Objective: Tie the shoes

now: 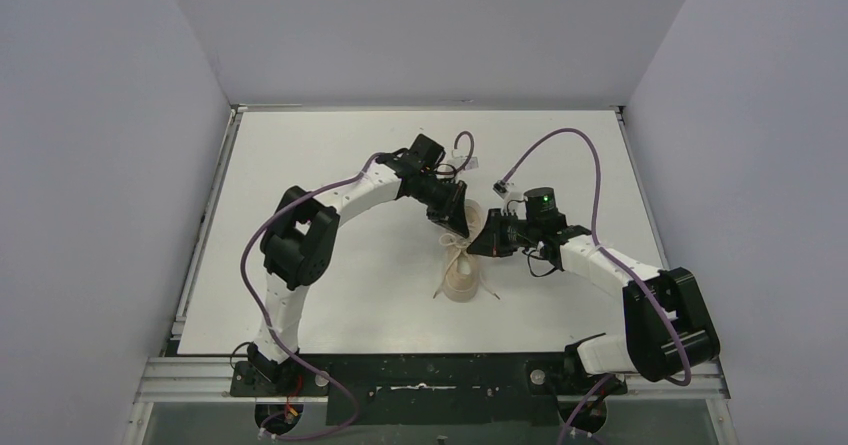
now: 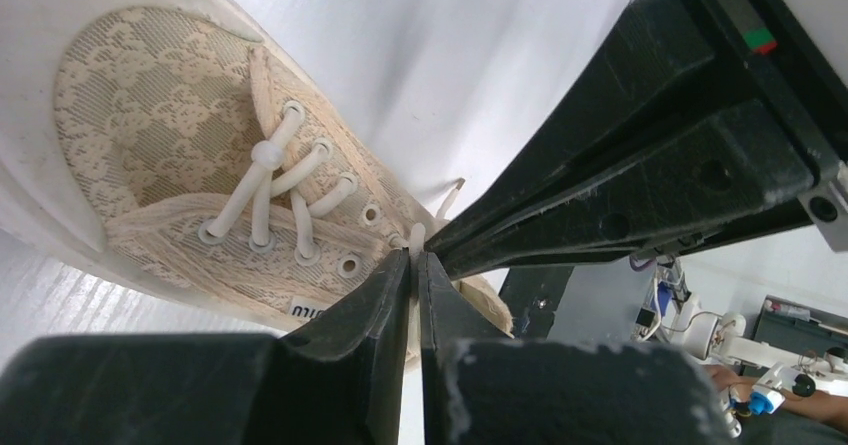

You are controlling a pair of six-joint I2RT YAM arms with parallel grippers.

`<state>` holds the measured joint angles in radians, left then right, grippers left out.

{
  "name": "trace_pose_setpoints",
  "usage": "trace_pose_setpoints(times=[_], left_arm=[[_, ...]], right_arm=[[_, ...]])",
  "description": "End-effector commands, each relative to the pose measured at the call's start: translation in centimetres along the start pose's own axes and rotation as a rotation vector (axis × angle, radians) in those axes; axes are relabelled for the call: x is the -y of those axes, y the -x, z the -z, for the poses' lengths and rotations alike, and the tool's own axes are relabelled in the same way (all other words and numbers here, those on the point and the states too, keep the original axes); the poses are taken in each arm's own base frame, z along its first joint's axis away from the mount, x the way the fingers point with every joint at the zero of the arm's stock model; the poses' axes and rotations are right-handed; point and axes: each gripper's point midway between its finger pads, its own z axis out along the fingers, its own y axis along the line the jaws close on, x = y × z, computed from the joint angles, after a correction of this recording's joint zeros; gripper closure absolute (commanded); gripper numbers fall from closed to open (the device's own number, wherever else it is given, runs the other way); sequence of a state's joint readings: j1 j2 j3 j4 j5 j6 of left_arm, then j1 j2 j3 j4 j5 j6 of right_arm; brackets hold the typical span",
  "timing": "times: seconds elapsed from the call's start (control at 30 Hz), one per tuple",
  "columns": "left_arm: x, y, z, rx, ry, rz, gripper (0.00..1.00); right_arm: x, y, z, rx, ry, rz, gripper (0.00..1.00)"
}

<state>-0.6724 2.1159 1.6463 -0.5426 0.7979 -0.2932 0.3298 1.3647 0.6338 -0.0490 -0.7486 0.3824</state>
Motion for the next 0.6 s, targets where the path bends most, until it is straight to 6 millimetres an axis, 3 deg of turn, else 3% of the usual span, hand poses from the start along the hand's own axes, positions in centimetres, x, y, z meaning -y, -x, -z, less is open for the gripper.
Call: trace_pose_setpoints(times=[0.0, 0.43, 0.57], left_arm=[[3.4, 1.6, 2.3, 0.078, -0.068, -0.090, 0.95], [2.7, 0.6, 1.9, 0.069, -0.037, -0.073, 0.86], [2.4, 0.3, 1.8, 0.065, -0.018, -0.070, 0.78]], right_arm=[[-0.7, 3.2, 0.7, 0.138, -0.021, 0.042, 1.00], [-0.3, 3.4, 0.0, 0.142, -0.019, 0.009, 1.00], [-0.2, 3.3, -0.2, 0.137, -0.018, 0.006, 1.00]])
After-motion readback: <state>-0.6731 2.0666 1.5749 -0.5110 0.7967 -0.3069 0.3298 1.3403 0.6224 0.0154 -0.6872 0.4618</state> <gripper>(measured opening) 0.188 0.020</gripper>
